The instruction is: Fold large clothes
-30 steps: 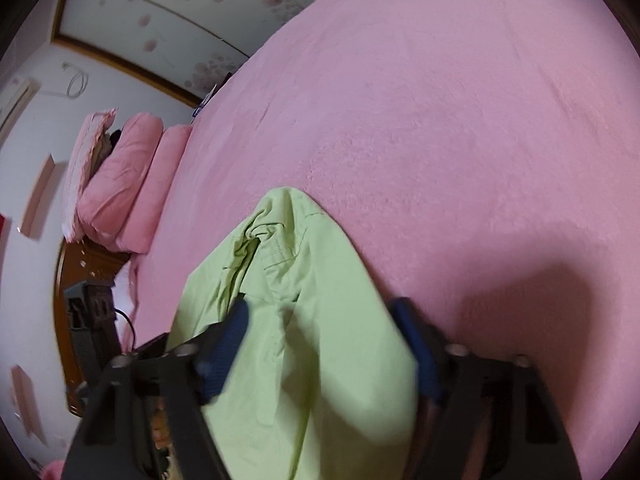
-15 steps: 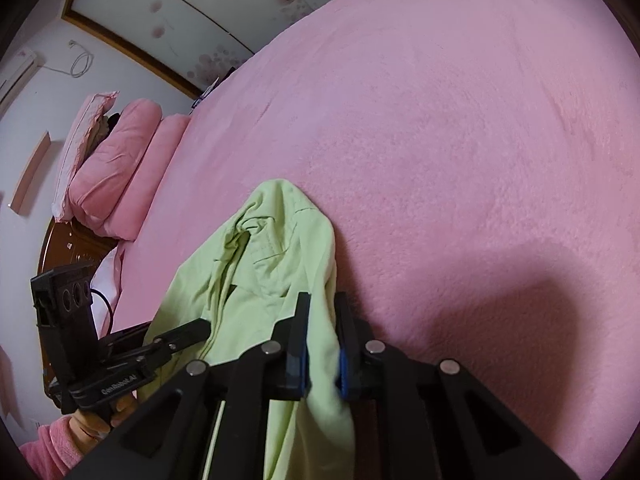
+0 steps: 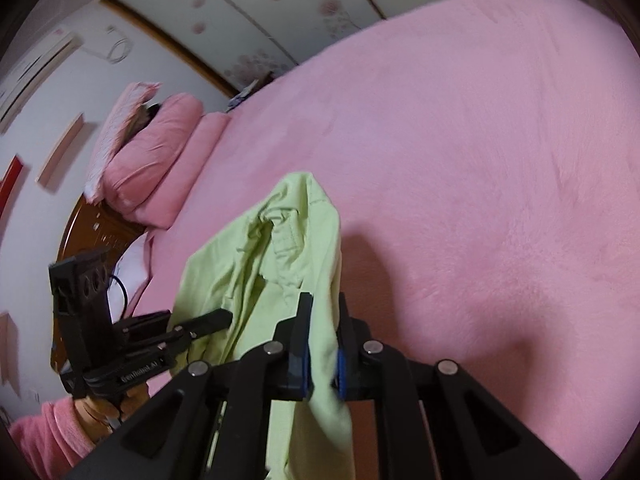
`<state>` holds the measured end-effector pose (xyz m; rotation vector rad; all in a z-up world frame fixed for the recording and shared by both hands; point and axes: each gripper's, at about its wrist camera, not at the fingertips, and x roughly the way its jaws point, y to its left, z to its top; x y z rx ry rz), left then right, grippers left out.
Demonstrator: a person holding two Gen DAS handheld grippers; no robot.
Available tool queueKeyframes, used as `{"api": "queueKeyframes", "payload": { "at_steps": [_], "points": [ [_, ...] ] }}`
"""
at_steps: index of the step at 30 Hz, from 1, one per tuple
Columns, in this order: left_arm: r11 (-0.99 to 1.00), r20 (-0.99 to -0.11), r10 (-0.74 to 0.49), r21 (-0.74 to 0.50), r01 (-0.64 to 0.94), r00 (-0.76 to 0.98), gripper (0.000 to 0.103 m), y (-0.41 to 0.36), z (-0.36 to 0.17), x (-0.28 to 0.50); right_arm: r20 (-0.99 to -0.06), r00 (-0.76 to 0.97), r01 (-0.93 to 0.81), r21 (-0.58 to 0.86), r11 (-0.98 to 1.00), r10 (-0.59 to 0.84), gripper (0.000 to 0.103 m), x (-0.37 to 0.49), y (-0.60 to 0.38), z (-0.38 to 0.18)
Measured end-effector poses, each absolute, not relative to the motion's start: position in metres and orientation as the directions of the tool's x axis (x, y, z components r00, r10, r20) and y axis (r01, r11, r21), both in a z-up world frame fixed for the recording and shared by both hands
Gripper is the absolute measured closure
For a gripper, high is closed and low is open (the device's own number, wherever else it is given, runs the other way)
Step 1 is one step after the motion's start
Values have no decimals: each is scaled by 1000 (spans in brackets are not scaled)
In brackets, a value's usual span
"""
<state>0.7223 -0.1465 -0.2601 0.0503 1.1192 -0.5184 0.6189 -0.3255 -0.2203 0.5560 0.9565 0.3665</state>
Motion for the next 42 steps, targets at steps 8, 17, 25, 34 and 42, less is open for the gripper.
{"api": "queueKeyframes", "payload": {
  "at_steps": [8, 17, 25, 34, 42],
  "points": [
    [867, -825, -396, -191, 459, 403, 96, -130, -182, 650, -568, 561, -202, 612, 765, 602, 94, 552, -299, -151],
    [836, -846, -347, -85, 541, 404, 96, -125, -162, 548, -589, 520, -314, 542, 780, 619, 91, 451, -265, -132],
    [813, -902, -252, 1, 583, 352, 95, -91, -207, 466, -635, 510, -277, 518, 810, 580, 86, 367, -235, -172],
    [831, -912, -193, 44, 554, 363, 94, -58, -272, 425, -717, 461, -210, 483, 850, 522, 81, 322, -208, -240],
    [765, -910, -46, 233, 600, 411, 52, -70, -307, 409, -782, 416, -173, 433, 885, 464, 80, 321, -207, -260]
  ]
}}
